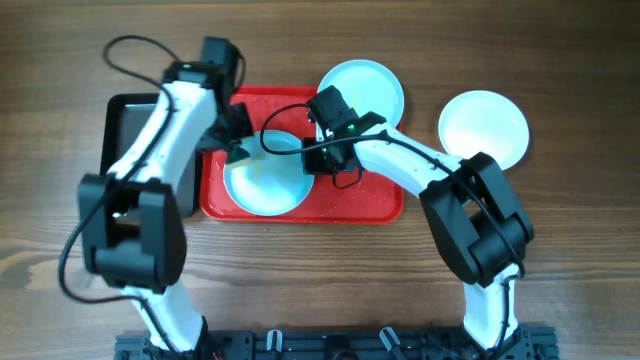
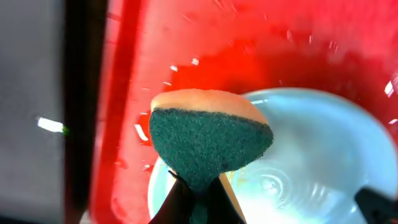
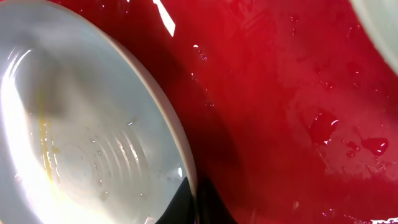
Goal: Clean dirty plates on tray and stack at the side
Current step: 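Bring the sponge with the left gripper onto the light-blue plate, then scrub the light-blue plate with the sponge while the right gripper holds it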
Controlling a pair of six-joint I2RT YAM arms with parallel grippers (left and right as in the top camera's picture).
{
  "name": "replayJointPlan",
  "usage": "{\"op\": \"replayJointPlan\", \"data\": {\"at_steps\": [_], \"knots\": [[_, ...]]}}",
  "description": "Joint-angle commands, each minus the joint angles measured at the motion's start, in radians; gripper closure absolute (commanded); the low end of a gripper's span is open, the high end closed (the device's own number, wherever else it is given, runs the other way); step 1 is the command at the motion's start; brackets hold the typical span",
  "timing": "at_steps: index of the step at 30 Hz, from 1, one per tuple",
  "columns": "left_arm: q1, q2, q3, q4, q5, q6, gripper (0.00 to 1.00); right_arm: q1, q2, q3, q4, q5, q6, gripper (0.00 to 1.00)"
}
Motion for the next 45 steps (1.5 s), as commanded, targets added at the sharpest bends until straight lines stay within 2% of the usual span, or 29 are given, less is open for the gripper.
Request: {"op": "replayJointPlan", "data": {"at_steps": [1, 6, 11, 16, 20, 22, 27, 28, 33, 35, 38, 42, 45], "knots": [[-0.016, 0.056, -0.026, 0.003, 0.045, 0.084, 0.96, -0.016, 0.038, -0.006, 0.004, -0.019, -0.013, 0.96], [-0.017, 0.060, -0.141, 0.035, 0.070, 0.113, 0.96, -0.073, 0.082, -0.006, 0.018, -0.160, -0.044, 0.96], [-0.037, 0.060, -0.311, 0.209, 0.250, 0.159, 0.96, -0.077, 0.092, -0.006, 0.035, -0.192, -0.057, 0.96], [-0.111, 0.060, -0.325, 0.252, 0.548, 0.306, 0.96, -0.077, 0.092, -0.006, 0.035, -0.192, -0.057, 0.96], [-0.209, 0.060, -0.325, 0.261, 0.561, 0.319, 0.96, -0.077, 0.092, -0.006, 0.034, -0.192, -0.058, 0.96], [-0.228, 0.060, -0.325, 0.281, 0.505, 0.272, 0.96, -0.077, 0.092, -0.006, 0.033, -0.192, -0.058, 0.96], [-0.179, 0.060, -0.325, 0.386, 0.249, -0.021, 0.96, -0.077, 0.092, -0.006, 0.027, -0.192, -0.058, 0.96], [-0.148, 0.060, -0.325, 0.401, 0.157, -0.125, 0.96, -0.077, 0.092, -0.006, 0.024, -0.192, -0.058, 0.96], [-0.071, 0.060, -0.325, 0.269, -0.182, -0.408, 0.96, -0.077, 0.092, -0.006, 0.021, -0.190, -0.058, 0.96], [-0.050, 0.060, -0.325, 0.190, -0.261, -0.446, 0.96, -0.077, 0.092, -0.006, 0.022, -0.183, -0.055, 0.96], [-0.039, 0.060, -0.325, 0.111, -0.294, -0.445, 0.96, -0.080, 0.093, -0.006, 0.022, -0.184, -0.047, 0.96], [-0.039, 0.060, -0.325, 0.066, -0.296, -0.441, 0.96, -0.087, 0.095, -0.006, 0.020, -0.189, -0.048, 0.96], [-0.039, 0.060, -0.325, 0.100, -0.367, -0.426, 0.96, -0.087, 0.095, -0.006, 0.021, -0.189, -0.047, 0.96]]}}
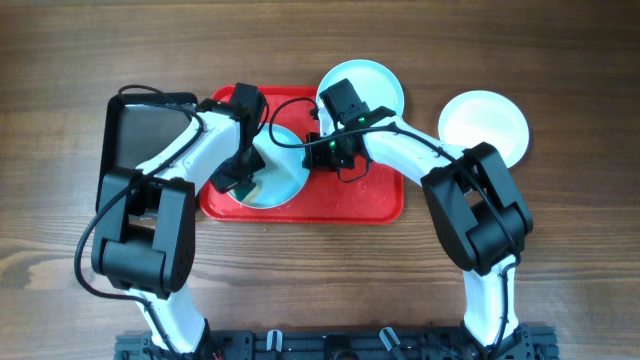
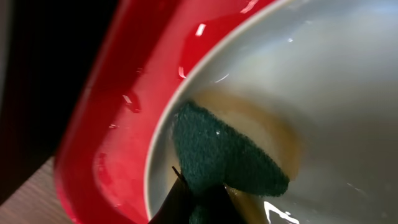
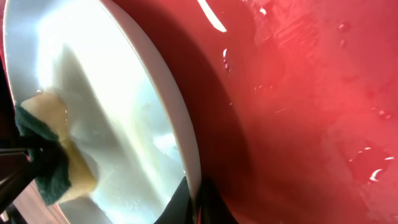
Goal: Clean dirty plates on tray and stack at the side
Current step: 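Scrub the light-blue plate with the sponge while the right gripper holds it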
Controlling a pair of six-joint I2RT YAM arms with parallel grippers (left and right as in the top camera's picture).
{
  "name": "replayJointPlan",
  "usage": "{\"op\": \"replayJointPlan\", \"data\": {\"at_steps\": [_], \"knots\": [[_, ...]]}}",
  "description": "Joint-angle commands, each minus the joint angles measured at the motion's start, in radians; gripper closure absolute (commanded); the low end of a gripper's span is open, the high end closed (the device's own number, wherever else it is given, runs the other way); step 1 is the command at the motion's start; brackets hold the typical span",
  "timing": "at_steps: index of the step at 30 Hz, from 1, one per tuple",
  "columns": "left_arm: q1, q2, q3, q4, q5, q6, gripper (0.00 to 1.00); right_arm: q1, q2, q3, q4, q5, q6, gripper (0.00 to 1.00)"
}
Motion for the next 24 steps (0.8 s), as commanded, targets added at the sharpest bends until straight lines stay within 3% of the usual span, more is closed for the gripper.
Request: {"op": "replayJointPlan", "data": {"at_steps": [1, 6, 11, 13, 22, 24], "knots": [[0.036, 0.075, -0.063, 0.045, -0.235, 0.022, 0.96, -0.019, 0.049, -0.011, -0.024, 0.035, -0.011, 0.96], [0.008, 0.075, -0.063, 0.347, -0.230, 0.291, 0.96, -0.019, 0.050, -0.011, -0.040, 0.032, -0.011, 0.96], [-0.063, 0.075, -0.063, 0.521, -0.115, 0.448, 0.96, -0.019, 0.050, -0.017, -0.038, 0.032, -0.012, 0.96], [-0.083, 0.075, -0.063, 0.543, -0.002, 0.490, 0.96, -0.019, 0.050, -0.017, -0.037, 0.026, -0.016, 0.96], [-0.057, 0.075, -0.063, 0.425, 0.807, 0.675, 0.96, -0.019, 0.050, -0.017, -0.032, 0.002, -0.023, 0.96], [-0.058, 0.075, -0.063, 0.414, 0.850, 0.686, 0.96, -0.019, 0.050, -0.017, -0.032, -0.003, -0.023, 0.96]]}}
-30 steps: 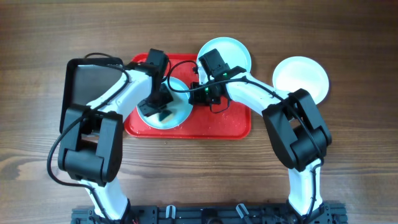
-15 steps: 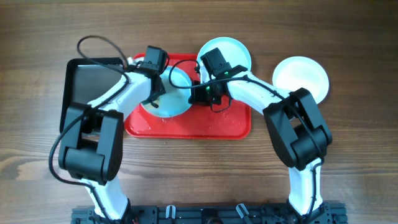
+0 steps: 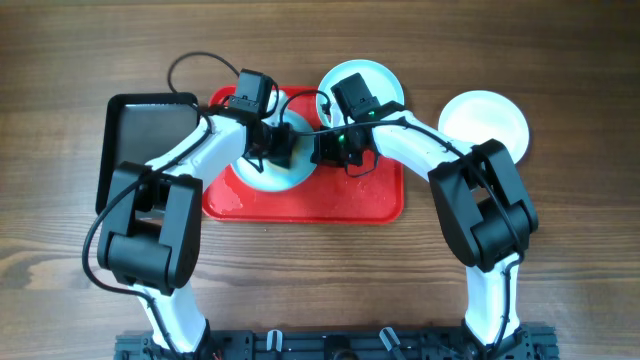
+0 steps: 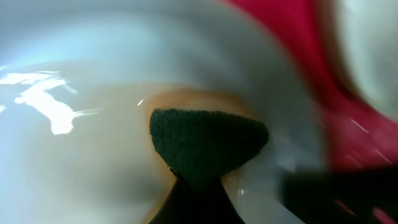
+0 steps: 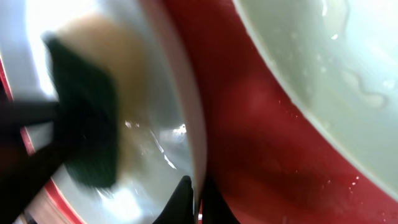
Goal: Clean dirty plates on tray and stack at the side
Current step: 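Scrub the light-blue plate with the sponge while the right gripper holds it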
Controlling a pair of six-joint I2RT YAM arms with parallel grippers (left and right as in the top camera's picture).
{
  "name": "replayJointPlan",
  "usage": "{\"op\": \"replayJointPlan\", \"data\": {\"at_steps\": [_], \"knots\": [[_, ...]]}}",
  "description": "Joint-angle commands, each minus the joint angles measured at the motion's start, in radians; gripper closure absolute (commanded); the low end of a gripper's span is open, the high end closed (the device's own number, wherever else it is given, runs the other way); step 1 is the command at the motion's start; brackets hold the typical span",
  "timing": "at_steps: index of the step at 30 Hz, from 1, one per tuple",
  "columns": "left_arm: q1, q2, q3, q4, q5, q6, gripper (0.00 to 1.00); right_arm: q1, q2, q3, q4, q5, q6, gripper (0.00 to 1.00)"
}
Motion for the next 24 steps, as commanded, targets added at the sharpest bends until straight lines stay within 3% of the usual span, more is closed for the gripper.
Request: {"op": "replayJointPlan", "data": {"at_steps": [1, 2, 5, 7, 9, 11, 15, 19, 20, 23, 24], "knots": [[-0.027, 0.055, -0.039, -0.024, 0.354, 0.069, 0.96, 0.021, 0.047, -0.024, -0.010, 0.008, -0.064, 0.96], [-0.024, 0.055, -0.039, -0.015, 0.322, 0.040, 0.96, 0.021, 0.047, -0.024, -0.012, 0.005, -0.064, 0.96], [0.000, 0.055, -0.039, 0.063, 0.051, -0.201, 0.96, 0.023, 0.047, -0.024, -0.014, 0.002, -0.064, 0.96], [0.010, 0.055, -0.039, 0.103, -0.066, -0.278, 0.96, 0.025, 0.047, -0.024, -0.013, 0.002, -0.064, 0.96], [0.018, 0.055, -0.039, 0.114, -0.280, -0.394, 0.96, 0.026, 0.047, -0.024, -0.013, 0.002, -0.065, 0.96], [0.018, 0.055, -0.039, 0.061, -0.491, -0.496, 0.96, 0.026, 0.047, -0.024, -0.013, 0.002, -0.065, 0.96], [0.018, 0.055, -0.039, -0.117, -0.715, -0.683, 0.96, 0.026, 0.047, -0.024, -0.013, 0.003, -0.065, 0.96], [0.018, 0.055, -0.039, -0.237, -0.705, -0.710, 0.96, 0.026, 0.047, -0.024, -0.013, 0.010, -0.064, 0.96], [0.018, 0.055, -0.039, -0.246, -0.656, -0.660, 0.96, 0.026, 0.047, -0.024, -0.013, 0.010, -0.063, 0.96], [0.022, 0.055, -0.039, -0.225, -0.262, -0.268, 0.96, 0.026, 0.047, -0.024, -0.017, 0.010, -0.063, 0.96], [0.024, 0.055, -0.039, -0.224, -0.159, -0.186, 0.96, 0.026, 0.047, -0.024, -0.017, 0.010, -0.063, 0.96]]}}
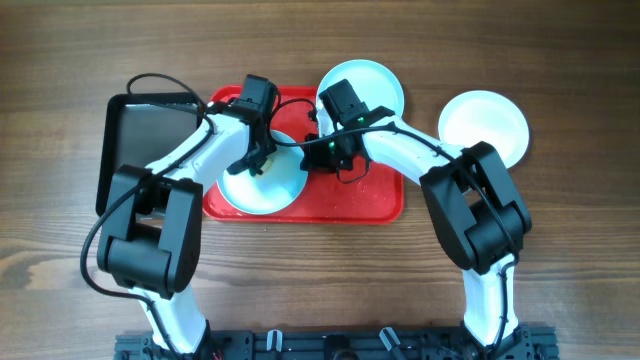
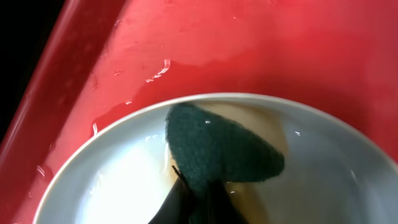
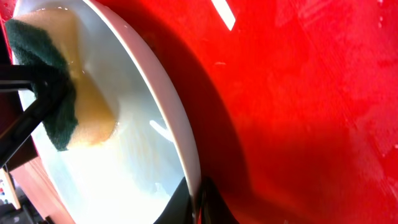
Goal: Clean dirty plates on tray and stack at the side
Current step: 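Scrub the light-blue plate with the sponge while the right gripper holds it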
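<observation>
A pale blue plate (image 1: 265, 180) stands tilted on the red tray (image 1: 350, 205). My right gripper (image 3: 196, 199) is shut on the plate's rim (image 3: 180, 134) at its right side. My left gripper (image 2: 198, 202) is shut on a sponge (image 2: 221, 149), green scouring side up and yellow foam beneath, pressed against the plate (image 2: 323, 180) near its far edge. In the right wrist view the sponge (image 3: 56, 93) lies on the plate's upper left. A second pale plate (image 1: 372, 85) lies at the tray's back right corner, half over its rim.
A white plate (image 1: 484, 128) lies on the wooden table right of the tray. A black tray (image 1: 135, 140) sits left of the red tray. Water drops cover the red tray floor (image 2: 205, 43).
The left gripper with the sponge has moved from the plate's right part, close to the right gripper, to its upper left near the tray's wall. The right gripper still grips the rim.
At first the sponge hung over the plate's left edge while the right gripper held the rim. Then it pressed on the plate's lower left, then on its right part. Now it rests at the upper left. The plate has stayed tilted on the tray.
</observation>
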Controlling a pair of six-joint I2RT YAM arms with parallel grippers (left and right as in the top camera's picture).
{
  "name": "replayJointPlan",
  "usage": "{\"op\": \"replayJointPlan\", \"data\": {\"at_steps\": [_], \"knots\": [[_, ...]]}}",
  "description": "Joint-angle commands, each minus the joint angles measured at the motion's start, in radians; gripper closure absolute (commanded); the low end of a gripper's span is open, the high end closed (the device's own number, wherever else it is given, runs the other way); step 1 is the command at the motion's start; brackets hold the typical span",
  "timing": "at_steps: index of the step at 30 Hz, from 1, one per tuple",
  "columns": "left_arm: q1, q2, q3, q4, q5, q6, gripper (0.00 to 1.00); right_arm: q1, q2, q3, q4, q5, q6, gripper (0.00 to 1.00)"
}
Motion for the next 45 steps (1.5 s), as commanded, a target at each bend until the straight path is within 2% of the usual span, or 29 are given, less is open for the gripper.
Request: {"op": "replayJointPlan", "data": {"at_steps": [1, 3, 6, 8, 12, 15, 20, 24, 28, 32, 34, 36, 39, 41, 43, 45], "knots": [[0.034, 0.066, -0.060, -0.028, 0.423, 0.431, 0.96, -0.016, 0.043, -0.024, -0.023, 0.034, -0.020, 0.96], [0.037, 0.066, -0.060, -0.040, 0.705, 0.613, 0.96, -0.016, 0.043, -0.024, -0.023, 0.034, -0.020, 0.96], [0.037, 0.066, -0.060, -0.048, 0.934, 0.747, 0.96, -0.016, 0.043, -0.024, -0.022, 0.034, -0.020, 0.96], [0.037, 0.066, -0.060, -0.046, 0.974, 0.767, 0.96, -0.016, 0.043, -0.024, -0.023, 0.034, -0.019, 0.96], [0.045, 0.066, -0.060, -0.056, 0.932, 0.769, 0.96, -0.016, 0.043, -0.024, -0.023, 0.034, -0.019, 0.96], [0.068, 0.066, -0.060, -0.082, 0.747, 0.673, 0.96, -0.016, 0.043, -0.024, -0.023, 0.034, -0.019, 0.96], [0.114, 0.065, -0.060, -0.141, 0.101, 0.333, 0.96, -0.016, 0.043, -0.024, -0.021, 0.034, -0.019, 0.96], [0.114, 0.065, -0.059, -0.144, -0.234, 0.170, 0.96, -0.016, 0.043, -0.024, -0.021, 0.034, -0.019, 0.96], [0.114, 0.065, -0.046, -0.144, -0.432, 0.113, 0.96, -0.016, 0.043, -0.024, -0.021, 0.041, -0.017, 0.96], [0.101, 0.065, -0.012, -0.138, -0.500, 0.114, 0.96, -0.016, 0.043, -0.024, -0.020, 0.042, -0.017, 0.96], [0.078, 0.065, 0.014, -0.111, -0.469, 0.116, 0.96, -0.016, 0.043, -0.024, -0.020, 0.042, -0.018, 0.96], [0.048, 0.065, 0.032, -0.059, -0.340, 0.167, 0.96, -0.016, 0.043, -0.024, -0.021, 0.042, -0.019, 0.96], [-0.001, 0.065, 0.034, 0.051, 0.011, 0.373, 0.96, -0.016, 0.043, -0.024, -0.023, 0.041, -0.022, 0.96], [-0.032, 0.065, 0.034, 0.136, 0.331, 0.500, 0.96, -0.016, 0.043, -0.024, -0.023, 0.041, -0.025, 0.96], [-0.050, 0.065, 0.034, 0.198, 0.517, 0.543, 0.96, -0.016, 0.043, -0.024, -0.023, 0.041, -0.025, 0.96], [-0.063, 0.065, 0.034, 0.236, 0.582, 0.542, 0.96, -0.016, 0.043, -0.024, -0.024, 0.041, -0.026, 0.96]]}}
